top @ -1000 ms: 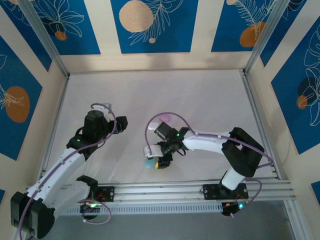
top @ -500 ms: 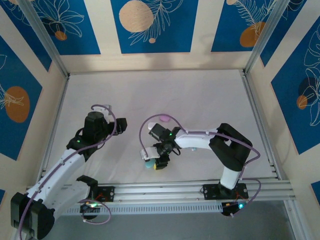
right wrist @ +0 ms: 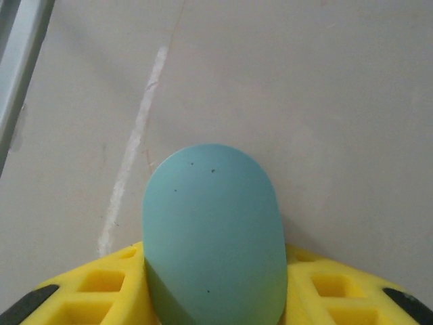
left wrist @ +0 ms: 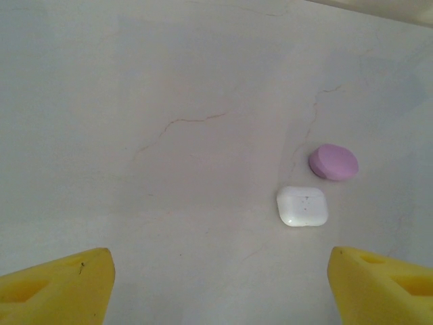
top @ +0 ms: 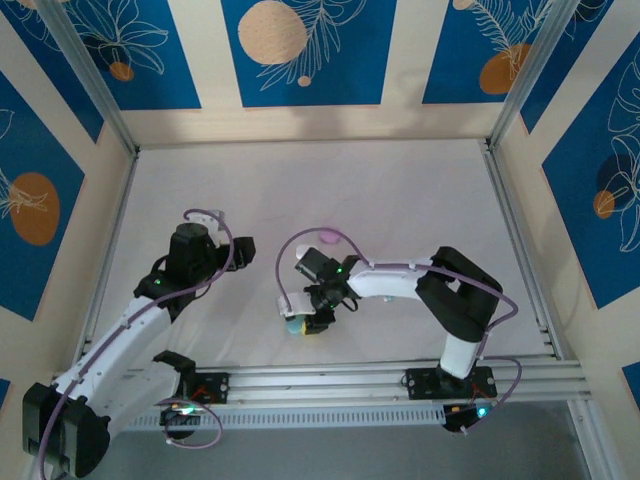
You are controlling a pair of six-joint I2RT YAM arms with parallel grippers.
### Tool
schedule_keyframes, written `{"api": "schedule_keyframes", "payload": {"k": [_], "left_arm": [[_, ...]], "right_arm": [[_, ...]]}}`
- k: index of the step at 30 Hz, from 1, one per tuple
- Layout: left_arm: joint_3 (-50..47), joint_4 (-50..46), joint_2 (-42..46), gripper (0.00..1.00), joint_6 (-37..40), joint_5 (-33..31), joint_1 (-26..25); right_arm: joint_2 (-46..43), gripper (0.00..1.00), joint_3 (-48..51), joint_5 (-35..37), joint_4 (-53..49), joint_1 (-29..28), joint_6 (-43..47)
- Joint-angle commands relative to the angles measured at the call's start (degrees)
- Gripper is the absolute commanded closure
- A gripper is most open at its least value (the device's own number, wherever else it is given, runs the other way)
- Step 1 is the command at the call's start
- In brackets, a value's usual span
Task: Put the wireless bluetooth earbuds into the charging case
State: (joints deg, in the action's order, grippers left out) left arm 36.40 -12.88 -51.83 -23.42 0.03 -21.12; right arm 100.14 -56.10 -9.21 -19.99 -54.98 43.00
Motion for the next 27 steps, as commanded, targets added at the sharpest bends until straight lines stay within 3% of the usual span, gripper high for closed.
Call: {"api": "schedule_keyframes", "payload": {"k": [1, 10, 16, 27], "left_arm": [[2.01, 1.15, 0.49, 0.19, 0.31, 4.86, 0.73], [9.21, 9.71, -1.07, 0.21, -8.25, 27.99, 0.34], [13.82, 15.58, -4.65, 0.21, -14.74, 38.44, -1.73], [18.59, 13.57, -11.25, 0.21, -13.99, 38.99, -10.40]], "right_arm": [[-8.46, 0.61, 0.70, -1.62, 3.18, 2.26, -8.49], [-30.37, 0.61, 2.57, 1.19, 8.86, 10.98, -22.62], [-36.19, 0.61, 2.19, 4.62, 10.29, 12.18, -24.72], [-35.95, 0.61, 1.21, 10.19, 14.49, 9.35, -22.90]]}}
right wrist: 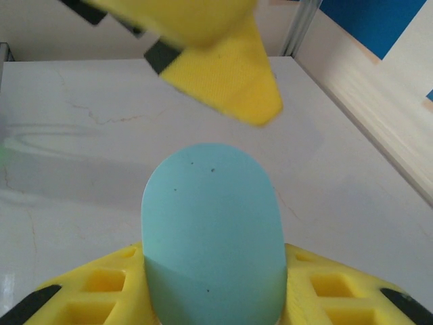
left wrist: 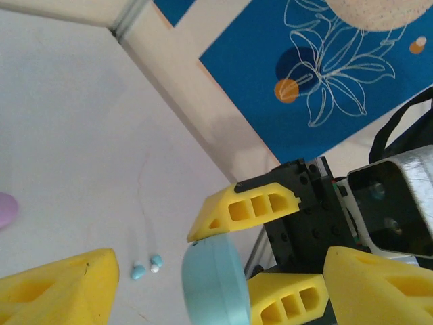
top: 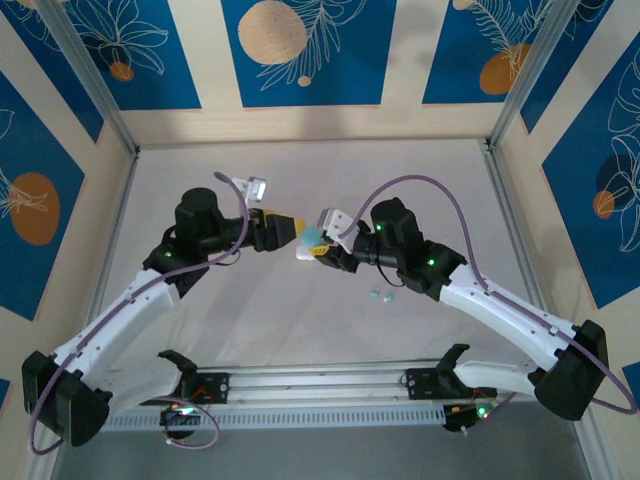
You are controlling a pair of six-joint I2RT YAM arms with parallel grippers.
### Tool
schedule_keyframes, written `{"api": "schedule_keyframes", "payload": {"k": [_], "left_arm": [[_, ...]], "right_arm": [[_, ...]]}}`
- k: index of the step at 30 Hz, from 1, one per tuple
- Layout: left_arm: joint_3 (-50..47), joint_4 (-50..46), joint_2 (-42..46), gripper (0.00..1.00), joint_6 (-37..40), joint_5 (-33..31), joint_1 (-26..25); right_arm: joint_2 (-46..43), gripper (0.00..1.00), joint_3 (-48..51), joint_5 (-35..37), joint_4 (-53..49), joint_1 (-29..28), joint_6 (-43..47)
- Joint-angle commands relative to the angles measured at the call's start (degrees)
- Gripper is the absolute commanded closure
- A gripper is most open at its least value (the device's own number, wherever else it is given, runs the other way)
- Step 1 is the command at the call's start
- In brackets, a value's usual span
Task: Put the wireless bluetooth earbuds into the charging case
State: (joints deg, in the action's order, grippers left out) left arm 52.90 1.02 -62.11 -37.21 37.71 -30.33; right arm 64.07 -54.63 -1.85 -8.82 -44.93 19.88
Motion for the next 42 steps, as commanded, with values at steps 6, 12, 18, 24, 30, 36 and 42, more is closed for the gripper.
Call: {"api": "schedule_keyframes", "payload": {"k": [6, 12, 18, 24, 30, 36, 42], "left_arm": [[2.91, -1.44, -3.14, 0.32, -0.26, 0.05, -2.72], [2.82, -0.21, -3.52, 0.65, -2.10, -0.92, -3.41], [2.25, -0.22, -2.10, 0.89, -9.16, -4.75, -3.37], [1.00, 5.83, -1.79, 0.91, -16.95, -2.20, -3.34], [0.08, 9.54, -2.48, 0.92, -20.65, -0.75, -3.33], [0.26, 9.79, -2.49, 0.92, -20.80, 0.34, -3.34], [0.54, 10.30, -2.87, 0.92, -21.50, 1.53, -3.41]], "right_arm": [[0.08, 0.61, 0.40, 4.79, 6.00, -1.64, 1.09], [0.61, 0.60, 0.10, 6.09, 6.65, -2.38, 1.52], [-1.96, 0.47, 3.93, 2.30, 9.85, -2.08, 4.28], [-6.98, 0.42, 11.68, -10.55, 20.19, 4.40, 1.89], [-7.48, 0.41, 11.80, -11.64, 23.19, 5.47, 1.42], [-5.48, 0.39, 10.90, -10.85, 26.41, 6.43, 0.27], [-3.62, 0.42, 9.14, -12.97, 27.28, 6.74, -0.19]]}}
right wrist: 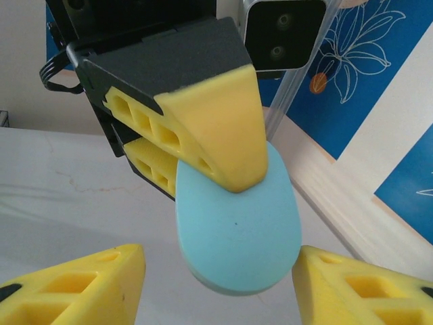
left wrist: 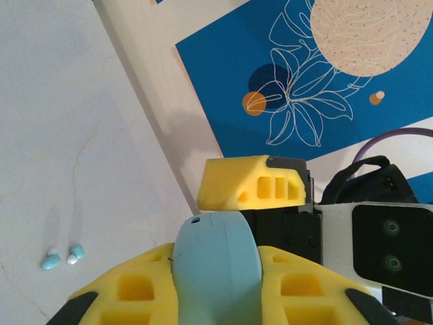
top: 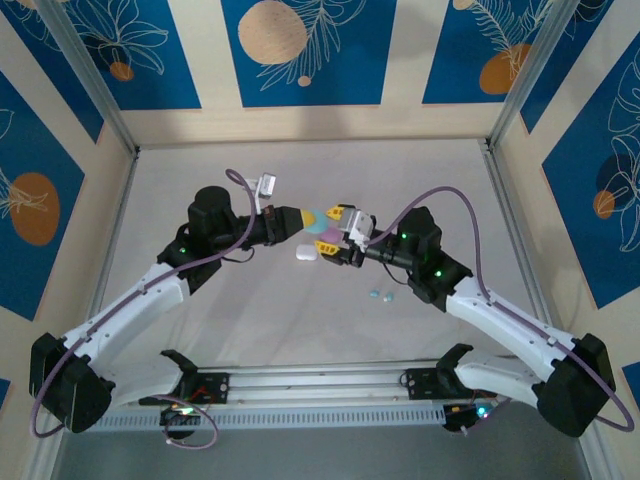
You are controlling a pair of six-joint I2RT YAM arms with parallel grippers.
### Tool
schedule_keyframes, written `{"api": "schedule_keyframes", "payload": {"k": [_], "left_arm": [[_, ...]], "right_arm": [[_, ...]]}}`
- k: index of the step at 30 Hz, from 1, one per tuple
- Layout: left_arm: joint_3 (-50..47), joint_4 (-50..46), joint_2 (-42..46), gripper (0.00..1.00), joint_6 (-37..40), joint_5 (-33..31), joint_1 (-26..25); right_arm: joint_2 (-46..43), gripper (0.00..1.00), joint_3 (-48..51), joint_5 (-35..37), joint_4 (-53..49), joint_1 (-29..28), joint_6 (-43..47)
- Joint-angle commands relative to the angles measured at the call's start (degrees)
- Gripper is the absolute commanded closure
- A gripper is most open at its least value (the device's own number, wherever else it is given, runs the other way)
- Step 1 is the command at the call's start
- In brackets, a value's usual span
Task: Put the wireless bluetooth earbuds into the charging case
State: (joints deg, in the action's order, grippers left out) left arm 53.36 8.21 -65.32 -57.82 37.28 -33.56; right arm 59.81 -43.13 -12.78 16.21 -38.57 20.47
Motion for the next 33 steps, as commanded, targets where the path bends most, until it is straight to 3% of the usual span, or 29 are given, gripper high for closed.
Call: {"api": "schedule_keyframes", "payload": {"k": [1, 17, 25, 27, 31, 33], "left_arm": [[0.07, 3.30, 0.39, 0.92, -1.03, 2.01, -0.12], [0.18, 2.84, -0.02, 0.92, -0.71, 1.93, -0.04], [0.69, 3.38, -0.03, 0.88, -0.16, 2.24, -0.13], [0.69, 3.69, 0.23, 0.82, 0.43, 1.98, -0.13], [0.07, 5.51, 2.11, 0.40, 5.67, 0.74, -0.09], [-1.06, 6.02, 4.33, 0.33, 11.56, -1.14, -0.12]], "right_arm": [[0.90, 0.43, -2.56, -1.99, 2.33, 0.41, -0.85], [1.70, 0.46, -3.24, -2.84, 4.97, 0.72, -2.31], [2.02, 0.62, -3.88, -3.28, 2.68, 1.22, -3.51], [1.91, 0.64, -4.15, -3.79, 1.56, 1.64, -4.64], [1.71, 0.66, -6.18, -7.97, -3.01, 3.11, -8.10], [1.84, 0.66, -7.59, -11.48, -5.85, 4.06, -10.62]]}}
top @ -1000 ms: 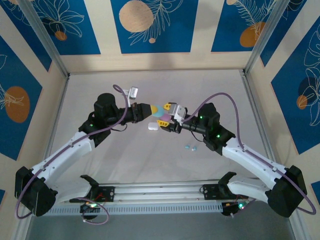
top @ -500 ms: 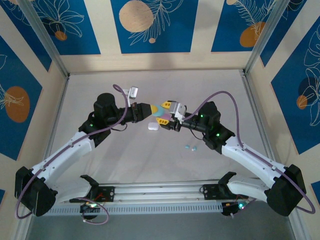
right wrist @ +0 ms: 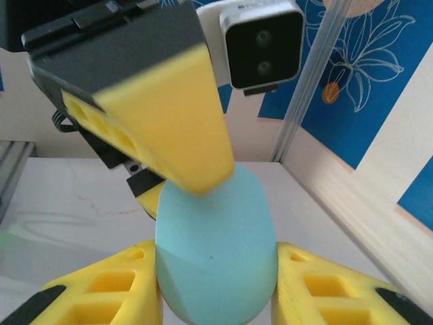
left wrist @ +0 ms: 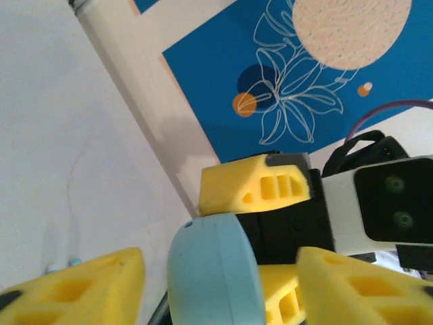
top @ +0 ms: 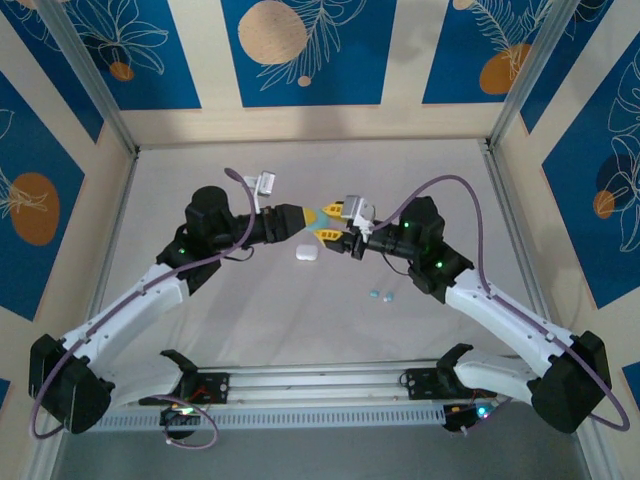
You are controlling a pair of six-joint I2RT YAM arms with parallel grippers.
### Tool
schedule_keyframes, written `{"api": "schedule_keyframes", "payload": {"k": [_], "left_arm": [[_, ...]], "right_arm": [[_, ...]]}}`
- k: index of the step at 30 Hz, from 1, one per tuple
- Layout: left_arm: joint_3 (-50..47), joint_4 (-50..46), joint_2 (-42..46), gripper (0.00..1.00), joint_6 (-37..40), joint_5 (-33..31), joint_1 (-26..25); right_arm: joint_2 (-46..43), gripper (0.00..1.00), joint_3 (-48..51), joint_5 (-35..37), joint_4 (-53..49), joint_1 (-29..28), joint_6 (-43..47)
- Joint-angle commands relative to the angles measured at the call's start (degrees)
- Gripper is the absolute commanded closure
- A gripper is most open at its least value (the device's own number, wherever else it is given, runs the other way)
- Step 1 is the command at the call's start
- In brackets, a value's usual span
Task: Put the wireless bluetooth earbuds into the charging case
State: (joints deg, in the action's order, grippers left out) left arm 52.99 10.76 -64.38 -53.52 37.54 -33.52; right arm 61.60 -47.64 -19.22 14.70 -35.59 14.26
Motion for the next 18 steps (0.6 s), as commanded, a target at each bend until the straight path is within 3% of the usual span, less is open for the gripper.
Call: {"api": "schedule_keyframes", "payload": {"k": [1, 5, 8, 10, 13, 18], "left_arm": [[-1.32, 3.15, 4.82, 0.31, 11.95, -2.44, -0.13], [-5.06, 2.45, 11.44, 0.27, 33.10, -5.43, -0.13], [-7.22, 1.81, 14.88, 0.25, 47.12, -1.41, -0.12], [-7.30, 0.17, 15.62, 0.24, 52.19, 1.17, -0.12], [-5.70, -2.24, 14.54, 0.24, 54.27, 5.02, -0.14], [-6.31, 5.26, 12.77, 0.30, 48.82, 7.64, -0.06]], "right_arm": [[0.26, 0.66, -4.05, -7.48, -6.00, 1.71, -5.98], [1.64, 0.66, -7.87, -15.49, -11.32, 3.67, -11.13], [2.44, 0.66, -10.10, -20.90, -13.33, 4.55, -12.72], [3.01, 0.66, -11.49, -23.67, -14.06, 4.99, -13.32], [3.73, 0.66, -13.20, -26.58, -14.89, 5.18, -13.38], [4.48, 0.66, -14.66, -27.79, -15.47, 4.76, -12.94]]}}
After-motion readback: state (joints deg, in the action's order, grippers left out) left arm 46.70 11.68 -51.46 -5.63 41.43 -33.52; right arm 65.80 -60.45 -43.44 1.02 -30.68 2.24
